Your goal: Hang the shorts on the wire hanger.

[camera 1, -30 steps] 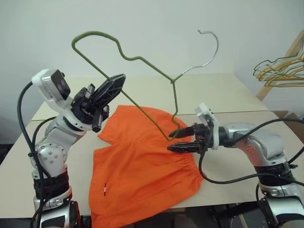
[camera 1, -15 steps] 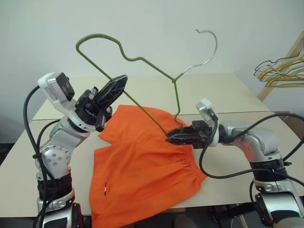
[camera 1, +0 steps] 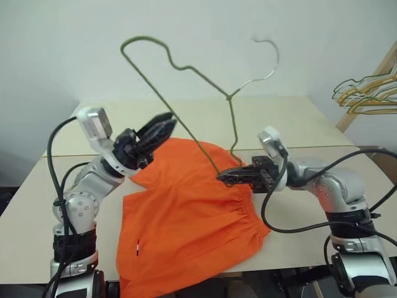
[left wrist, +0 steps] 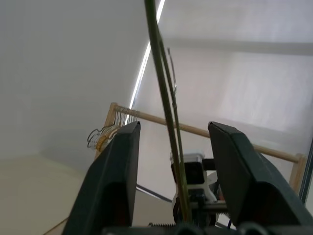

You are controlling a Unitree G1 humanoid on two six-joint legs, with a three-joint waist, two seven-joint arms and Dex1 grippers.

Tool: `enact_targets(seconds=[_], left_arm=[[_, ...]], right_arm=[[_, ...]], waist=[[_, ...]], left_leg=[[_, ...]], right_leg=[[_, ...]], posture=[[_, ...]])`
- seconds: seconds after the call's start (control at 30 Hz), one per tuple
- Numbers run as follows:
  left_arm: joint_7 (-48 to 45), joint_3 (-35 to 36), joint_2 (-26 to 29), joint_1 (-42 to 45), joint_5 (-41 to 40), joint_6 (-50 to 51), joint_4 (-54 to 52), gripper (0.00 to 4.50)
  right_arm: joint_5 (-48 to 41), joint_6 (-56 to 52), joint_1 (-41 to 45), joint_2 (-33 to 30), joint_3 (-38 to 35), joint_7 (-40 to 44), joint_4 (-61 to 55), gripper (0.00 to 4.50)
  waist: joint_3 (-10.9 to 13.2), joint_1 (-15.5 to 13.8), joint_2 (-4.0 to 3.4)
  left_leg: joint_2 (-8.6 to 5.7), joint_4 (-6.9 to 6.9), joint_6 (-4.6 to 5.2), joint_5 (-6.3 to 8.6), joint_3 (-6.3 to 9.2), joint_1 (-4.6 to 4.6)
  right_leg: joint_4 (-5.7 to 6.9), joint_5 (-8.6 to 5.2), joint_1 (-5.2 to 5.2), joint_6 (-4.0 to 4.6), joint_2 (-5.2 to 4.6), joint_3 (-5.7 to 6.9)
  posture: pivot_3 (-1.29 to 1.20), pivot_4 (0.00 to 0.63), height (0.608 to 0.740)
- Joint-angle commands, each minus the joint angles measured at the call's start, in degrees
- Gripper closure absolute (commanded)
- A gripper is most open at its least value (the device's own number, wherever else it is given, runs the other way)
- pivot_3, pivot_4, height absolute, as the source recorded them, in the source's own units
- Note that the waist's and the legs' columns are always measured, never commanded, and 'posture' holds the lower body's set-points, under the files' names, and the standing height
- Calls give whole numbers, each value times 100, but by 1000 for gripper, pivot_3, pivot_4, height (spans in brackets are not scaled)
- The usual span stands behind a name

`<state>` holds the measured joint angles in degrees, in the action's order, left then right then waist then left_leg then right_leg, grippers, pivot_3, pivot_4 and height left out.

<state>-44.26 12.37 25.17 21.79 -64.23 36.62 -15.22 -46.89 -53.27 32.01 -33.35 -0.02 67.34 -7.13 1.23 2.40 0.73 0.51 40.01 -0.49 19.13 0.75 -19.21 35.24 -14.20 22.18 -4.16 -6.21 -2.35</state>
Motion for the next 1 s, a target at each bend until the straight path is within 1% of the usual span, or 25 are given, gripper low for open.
enact_targets(seconds=[0.03,0.1,0.13,0.2,0.23,0.3,0.4,0.47,0.57,0.7,0.83,0.9,1.0], left_arm=[[-86,-480,352,-142,818,4,-133,820],[-296,-885,623,-319,1426,-173,-292,215],[-403,-1032,722,-400,1659,-272,-362,33],[-538,-1227,866,-526,2019,-471,-490,33],[-578,-1337,939,-570,2270,-618,-548,33],[-740,-1502,1083,-628,2620,-825,-637,33],[-1023,-1655,1259,-685,2960,-1074,-731,33],[-1215,-1794,1397,-685,3210,-1226,-757,33],[-1459,-1882,1485,-681,3339,-1343,-736,33],[-1653,-1935,1480,-586,3441,-1404,-646,33],[-1776,-1983,1449,-503,3587,-1518,-586,33],[-1806,-1952,1426,-498,3522,-1472,-596,33],[-1918,-2016,1511,-573,3690,-1620,-627,33]], right_arm=[[-602,-331,-195,-132,-726,-317,-286,4500],[-861,-624,-558,-450,-1144,-426,-394,4500],[-947,-779,-763,-641,-1318,-487,-461,4500],[-1023,-1070,-1157,-1024,-1561,-703,-597,4500],[-921,-1043,-1462,-1195,-1707,-822,-710,4500],[-902,-1355,-1989,-1624,-1965,-995,-742,4500],[-1051,-1570,-2864,-2054,-2493,-812,-731,4500],[-824,-1453,-3636,-2286,-2779,-676,-801,4500],[-927,-1971,-4404,-2900,-2744,-173,-508,4500],[-934,-2410,-4802,-3410,-2484,251,53,4500],[-905,-2702,-4762,-3629,-2303,498,689,4500],[-757,-2632,-4750,-3749,-2108,581,829,4500],[-615,-2547,-4601,-3811,-1804,643,1025,4500]], waist=[[0,-11,0],[0,-22,0],[0,-45,0],[1,-74,-1],[1,-77,0],[1,-89,0],[0,-94,-1],[-1,-91,-3],[-3,-45,-8],[-3,100,-6],[-3,193,-5],[-5,201,-10],[-6,199,-10]], left_leg=[[0,0,2,1,-2,-1],[-1,-1,4,2,-14,0],[-2,-2,6,3,-23,-3],[-2,-5,8,5,-30,-9],[-1,-7,13,7,-35,-10],[0,-7,26,14,-37,-9],[1,-7,29,16,-46,-6],[1,-6,33,19,-52,-5],[2,-5,41,23,-58,-7],[5,2,51,29,-72,-6],[12,1,60,34,-73,-4],[12,1,62,35,-75,-5],[15,2,64,36,-77,-3]], right_leg=[[0,0,0,0,0,1],[0,0,-1,0,0,0],[-2,0,-1,0,0,2],[-10,0,0,0,0,3],[-14,0,1,0,0,2],[-16,-1,1,1,0,1],[-14,-2,-3,3,0,-4],[-15,-3,-6,3,0,-8],[-20,-3,-6,1,1,-12],[-20,-3,-21,0,2,-26],[-24,-4,-39,-1,10,-27],[-24,-4,-38,-2,12,-32],[-23,-4,-36,-2,15,-34]], posture=[[-14,0,740],[-20,0,740],[-24,0,740],[-37,0,740],[-48,0,740],[-67,0,740],[-94,0,740],[-112,0,740],[-138,0,740],[-146,0,740],[-146,0,740],[-147,0,740],[-139,0,740]])
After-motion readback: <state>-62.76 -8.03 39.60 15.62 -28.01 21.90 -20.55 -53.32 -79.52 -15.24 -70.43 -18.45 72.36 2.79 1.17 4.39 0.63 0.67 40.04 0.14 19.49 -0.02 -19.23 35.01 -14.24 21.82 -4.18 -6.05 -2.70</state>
